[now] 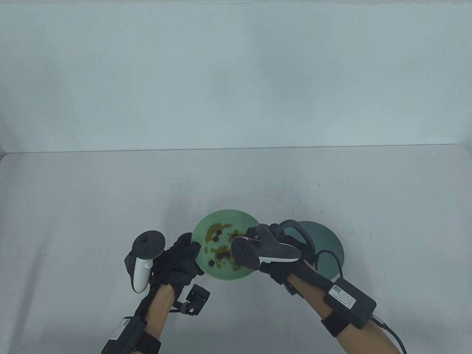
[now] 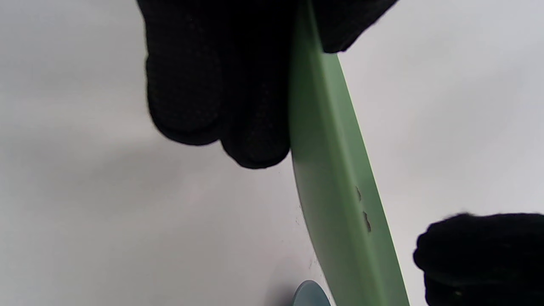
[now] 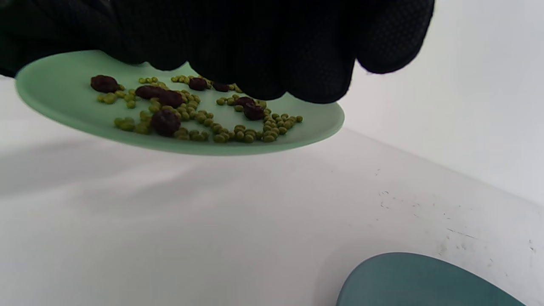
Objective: Pick cranberries with hand pinch into plate
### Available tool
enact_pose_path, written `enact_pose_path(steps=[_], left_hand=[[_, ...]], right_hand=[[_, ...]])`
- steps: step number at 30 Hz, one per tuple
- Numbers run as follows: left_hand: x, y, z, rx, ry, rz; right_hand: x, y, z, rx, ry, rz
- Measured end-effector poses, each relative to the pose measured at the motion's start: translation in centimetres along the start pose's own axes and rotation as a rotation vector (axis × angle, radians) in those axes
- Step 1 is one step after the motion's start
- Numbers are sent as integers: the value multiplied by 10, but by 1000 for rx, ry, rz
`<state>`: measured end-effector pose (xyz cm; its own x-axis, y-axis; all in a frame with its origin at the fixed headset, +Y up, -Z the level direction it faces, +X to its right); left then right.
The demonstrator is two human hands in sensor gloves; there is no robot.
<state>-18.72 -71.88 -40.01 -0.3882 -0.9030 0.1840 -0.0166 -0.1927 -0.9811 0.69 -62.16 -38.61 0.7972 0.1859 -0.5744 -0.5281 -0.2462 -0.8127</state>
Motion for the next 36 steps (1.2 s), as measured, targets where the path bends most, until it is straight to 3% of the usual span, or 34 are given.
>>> enact_pose_path(steps=[18,36], left_hand=[[-1,0,2,6,-8,-3],[-5,0,0,6,-28,12]], right_hand=[[-11,11,-15,-30,-64,9],[-25,14,-12,-59,-117,52]])
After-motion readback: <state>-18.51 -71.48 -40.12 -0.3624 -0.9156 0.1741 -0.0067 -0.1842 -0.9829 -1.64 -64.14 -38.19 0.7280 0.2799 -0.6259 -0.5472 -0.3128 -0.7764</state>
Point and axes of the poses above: the tracker on the back of each hand, its own x axis roughly to the little-finger side, its own y axis roughly from the wrist to the fingertips, z = x × y, the point moved 5 cm from there along y, roughly from the wrist to the fingertips, and after that the axes turned 7 degrees about -x, right-handed, at the moved point
